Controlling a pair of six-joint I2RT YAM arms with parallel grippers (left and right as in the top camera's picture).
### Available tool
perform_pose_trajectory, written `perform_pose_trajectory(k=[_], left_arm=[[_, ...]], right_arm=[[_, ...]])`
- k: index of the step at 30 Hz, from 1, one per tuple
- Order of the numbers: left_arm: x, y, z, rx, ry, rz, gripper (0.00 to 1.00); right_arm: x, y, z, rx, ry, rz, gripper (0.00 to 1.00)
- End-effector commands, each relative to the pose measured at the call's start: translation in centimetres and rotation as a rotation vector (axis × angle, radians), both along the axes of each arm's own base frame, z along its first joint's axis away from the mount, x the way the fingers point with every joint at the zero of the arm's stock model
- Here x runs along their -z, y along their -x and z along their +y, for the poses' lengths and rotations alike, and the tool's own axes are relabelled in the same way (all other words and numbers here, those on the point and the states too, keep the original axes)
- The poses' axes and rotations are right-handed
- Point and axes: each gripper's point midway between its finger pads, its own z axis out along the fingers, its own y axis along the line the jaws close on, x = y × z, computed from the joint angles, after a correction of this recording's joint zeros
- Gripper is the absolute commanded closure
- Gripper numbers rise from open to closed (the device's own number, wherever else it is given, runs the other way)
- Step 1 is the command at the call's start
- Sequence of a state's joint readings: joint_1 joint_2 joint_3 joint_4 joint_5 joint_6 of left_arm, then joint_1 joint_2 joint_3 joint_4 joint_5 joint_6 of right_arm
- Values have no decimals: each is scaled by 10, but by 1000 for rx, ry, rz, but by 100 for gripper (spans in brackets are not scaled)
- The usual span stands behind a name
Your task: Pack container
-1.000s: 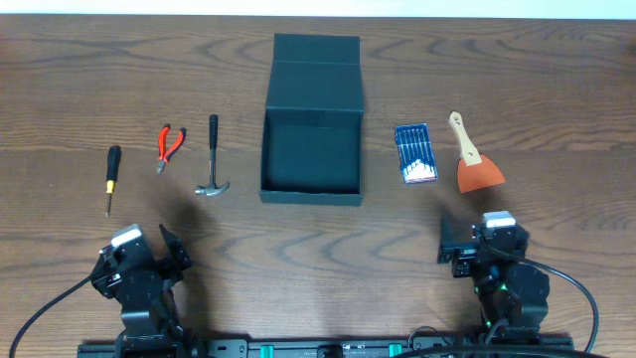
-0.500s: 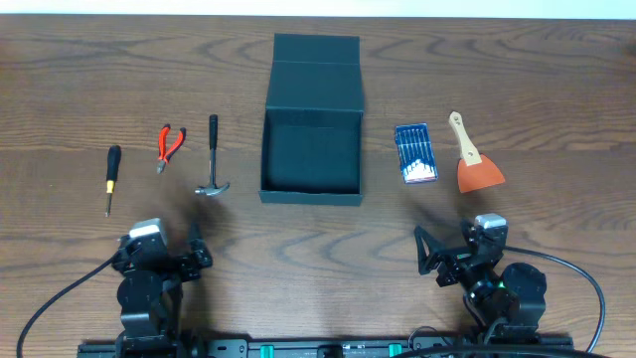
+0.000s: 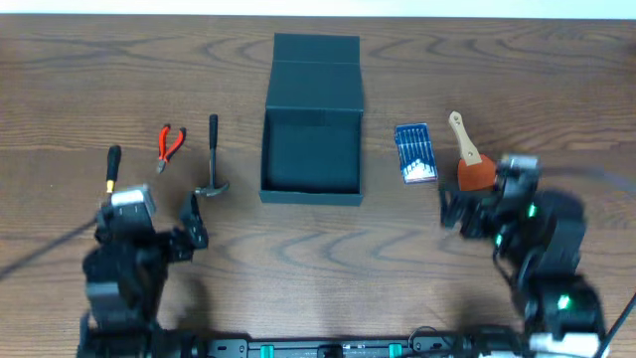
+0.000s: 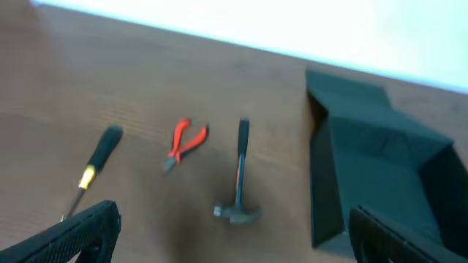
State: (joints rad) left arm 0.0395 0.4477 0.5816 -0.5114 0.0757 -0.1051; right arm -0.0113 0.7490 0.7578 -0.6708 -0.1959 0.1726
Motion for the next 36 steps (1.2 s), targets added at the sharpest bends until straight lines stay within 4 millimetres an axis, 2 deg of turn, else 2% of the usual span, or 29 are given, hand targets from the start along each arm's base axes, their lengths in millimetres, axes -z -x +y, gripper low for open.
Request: perform_pose_trajectory(k=[1, 6, 9, 12, 16, 18, 19, 28, 36], left_arm=[[-7, -16, 0, 1, 16, 93, 2], [-4, -44, 1, 13, 8, 257, 2], [5, -58, 0, 28, 13, 340, 2], [19, -69, 0, 35, 32, 405, 2], [36, -74, 8, 8, 36, 465, 2], [43, -75, 13, -7, 38, 486, 2], [45, -75, 14, -13, 40, 496, 2], [51, -75, 18, -30, 28, 516, 2], [51, -75, 18, -30, 28, 516, 2]], right_arm=[[-31, -30, -18, 22, 116, 43, 1], [-59, -69, -32, 39, 99, 137, 1], [-60, -80, -37, 27, 120, 180, 1], [-51, -89, -46, 15, 153, 199, 1], [-24, -102, -76, 75, 170, 270, 1], [-3, -113, -93, 83, 182, 311, 1], [14, -120, -101, 70, 194, 343, 1], [103, -145, -106, -110, 274, 499, 1], [149, -149, -92, -323, 361, 564, 1]])
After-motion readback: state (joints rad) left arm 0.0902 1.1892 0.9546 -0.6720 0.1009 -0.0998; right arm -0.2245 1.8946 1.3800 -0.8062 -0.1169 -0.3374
